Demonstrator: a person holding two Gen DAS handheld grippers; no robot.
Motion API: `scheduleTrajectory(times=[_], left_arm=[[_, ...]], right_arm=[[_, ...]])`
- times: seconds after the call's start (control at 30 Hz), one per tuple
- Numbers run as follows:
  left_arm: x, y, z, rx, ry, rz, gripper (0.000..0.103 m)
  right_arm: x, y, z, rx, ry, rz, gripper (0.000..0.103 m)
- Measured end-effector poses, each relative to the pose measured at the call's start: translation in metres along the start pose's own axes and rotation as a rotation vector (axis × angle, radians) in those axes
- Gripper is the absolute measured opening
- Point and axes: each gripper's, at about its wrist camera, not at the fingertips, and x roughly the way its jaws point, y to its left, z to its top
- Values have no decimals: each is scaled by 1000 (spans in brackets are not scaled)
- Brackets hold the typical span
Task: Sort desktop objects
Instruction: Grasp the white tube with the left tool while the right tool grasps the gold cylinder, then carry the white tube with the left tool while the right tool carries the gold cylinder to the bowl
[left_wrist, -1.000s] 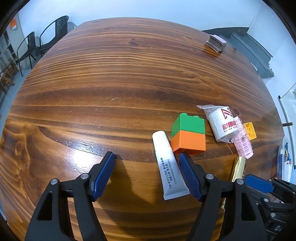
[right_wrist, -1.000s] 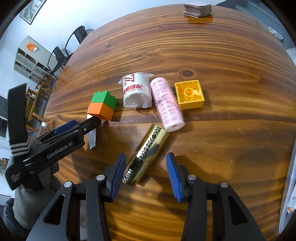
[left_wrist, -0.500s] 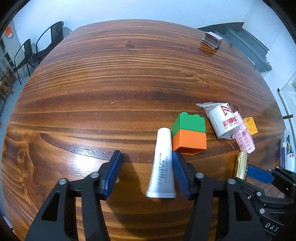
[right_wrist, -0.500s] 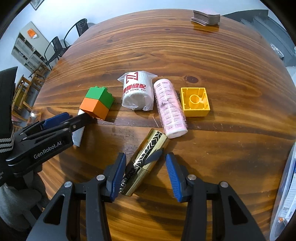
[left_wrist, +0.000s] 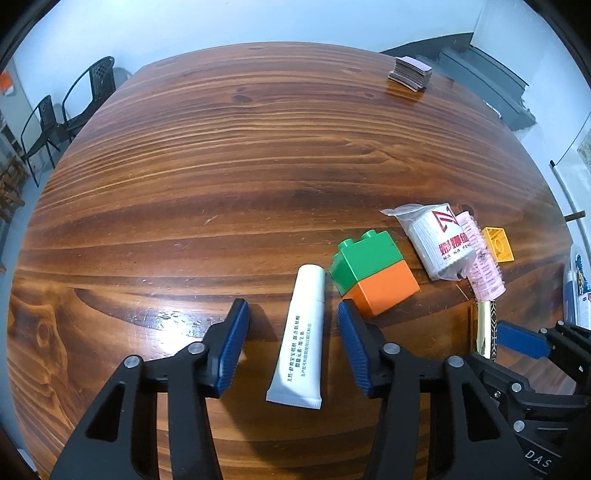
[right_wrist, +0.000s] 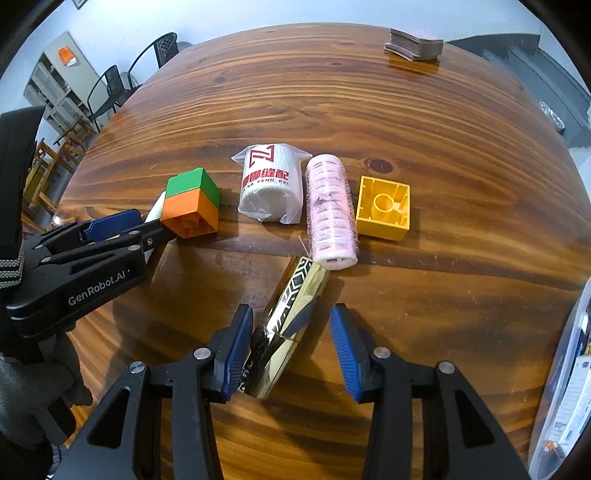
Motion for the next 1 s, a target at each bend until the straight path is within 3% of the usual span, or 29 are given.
scheduleTrajectory(times=[0.1, 0.17, 0.23, 0.3, 0.67, 1.0], left_arm=[[-1, 1, 0, -9, 3, 4, 29], [-1, 2, -1, -16, 8, 0, 23], [-5, 2, -4, -25, 14, -7, 23], [-7, 2, -7, -41, 20, -23, 22], [-26, -14, -22, -62, 25, -64, 22], [-48, -43, -31, -33, 16, -80, 22]], right_arm=[[0, 3, -2, -35, -18, -19, 47], [-1, 4, -5, -58, -29, -33, 41], [-3, 4, -9, -75, -36, -41, 32], [-4, 1, -12, -80, -39, -40, 29], [-4, -16, -20, 14, -8, 60, 29], [-36, -32, -37, 32, -47, 95, 29]])
